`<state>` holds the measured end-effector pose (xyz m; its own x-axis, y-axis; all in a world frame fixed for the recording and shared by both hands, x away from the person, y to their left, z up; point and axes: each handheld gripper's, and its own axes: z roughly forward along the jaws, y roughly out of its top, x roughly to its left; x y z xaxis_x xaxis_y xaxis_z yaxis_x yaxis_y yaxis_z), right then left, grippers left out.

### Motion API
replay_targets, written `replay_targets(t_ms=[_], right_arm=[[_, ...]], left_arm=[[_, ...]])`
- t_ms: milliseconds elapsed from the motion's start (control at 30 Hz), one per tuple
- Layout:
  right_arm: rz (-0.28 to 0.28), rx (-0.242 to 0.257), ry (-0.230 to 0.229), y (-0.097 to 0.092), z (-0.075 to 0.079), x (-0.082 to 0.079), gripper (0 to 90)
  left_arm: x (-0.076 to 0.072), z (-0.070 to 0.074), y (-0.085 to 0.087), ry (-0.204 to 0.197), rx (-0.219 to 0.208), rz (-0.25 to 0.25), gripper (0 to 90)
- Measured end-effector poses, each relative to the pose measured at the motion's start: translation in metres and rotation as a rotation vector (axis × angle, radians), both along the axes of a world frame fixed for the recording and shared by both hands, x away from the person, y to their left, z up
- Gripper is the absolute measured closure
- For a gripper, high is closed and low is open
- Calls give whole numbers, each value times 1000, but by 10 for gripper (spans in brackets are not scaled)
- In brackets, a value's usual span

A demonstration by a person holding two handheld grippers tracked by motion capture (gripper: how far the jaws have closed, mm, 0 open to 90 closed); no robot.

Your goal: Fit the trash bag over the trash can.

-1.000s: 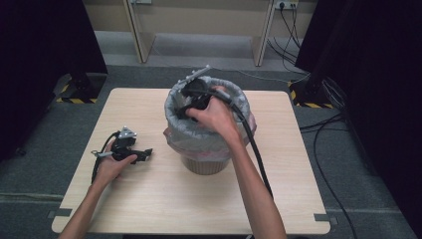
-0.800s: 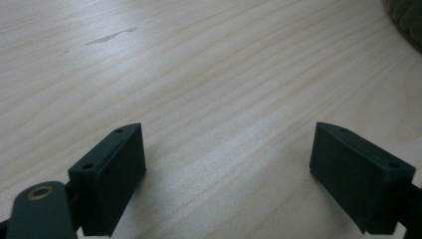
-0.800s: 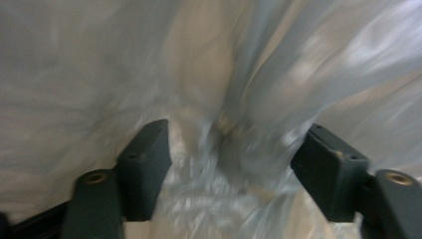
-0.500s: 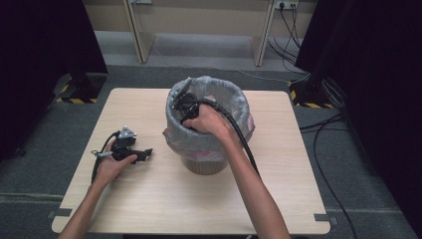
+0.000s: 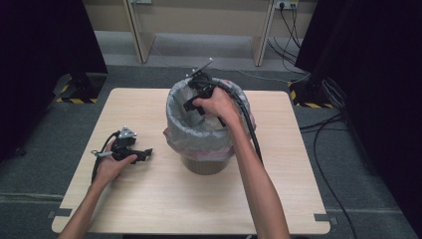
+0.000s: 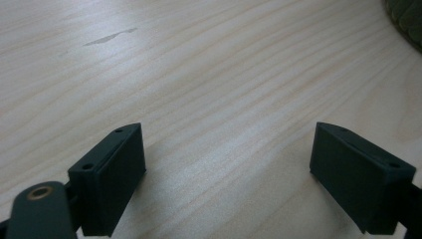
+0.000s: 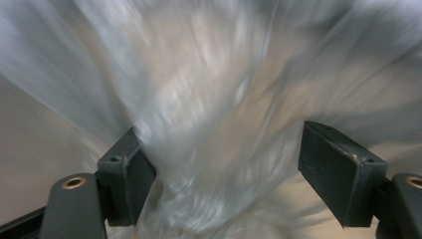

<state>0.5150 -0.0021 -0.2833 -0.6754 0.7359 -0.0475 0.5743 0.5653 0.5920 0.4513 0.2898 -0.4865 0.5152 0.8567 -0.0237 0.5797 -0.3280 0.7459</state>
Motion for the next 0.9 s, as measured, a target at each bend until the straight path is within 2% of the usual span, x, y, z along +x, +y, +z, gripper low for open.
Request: replay_targets(t_ms=[100, 167, 233, 267, 300, 367, 433, 500, 567, 700, 767, 800, 900], right_arm=[[24, -14, 60, -3, -12, 5, 260], [27, -58, 98, -6, -21, 8, 267], [64, -130, 130, -10, -33, 12, 296], [83, -142, 145, -11, -38, 13, 288], [96, -127, 167, -10, -41, 13, 265], [109, -130, 168, -10, -38, 12, 261], [107, -89, 148, -10, -30, 8, 253], [96, -14, 126, -10, -16, 2, 253], [90, 39, 93, -9, -2, -7, 247], [82, 72, 29, -6, 14, -23, 232], [45, 150, 9, -6, 20, -25, 233], [5, 188, -6, -7, 22, -24, 238], [-103, 230, -30, -11, 22, -16, 240]], left_arm=[[0, 0, 0, 0, 1, 0, 133], [0, 0, 0, 0, 1, 0, 133], [0, 0, 0, 0, 1, 0, 133], [0, 0, 0, 0, 1, 0, 133], [0, 0, 0, 0, 1, -1, 133], [0, 0, 0, 0, 1, -1, 133], [0, 0, 0, 0, 1, -1, 133], [0, 0, 0, 1, 1, -1, 133], [0, 0, 0, 1, 2, -1, 133], [0, 0, 0, 1, 2, -1, 132], [0, 0, 0, 1, 2, -1, 132], [0, 0, 0, 1, 2, -1, 132], [0, 0, 0, 1, 1, -1, 133]])
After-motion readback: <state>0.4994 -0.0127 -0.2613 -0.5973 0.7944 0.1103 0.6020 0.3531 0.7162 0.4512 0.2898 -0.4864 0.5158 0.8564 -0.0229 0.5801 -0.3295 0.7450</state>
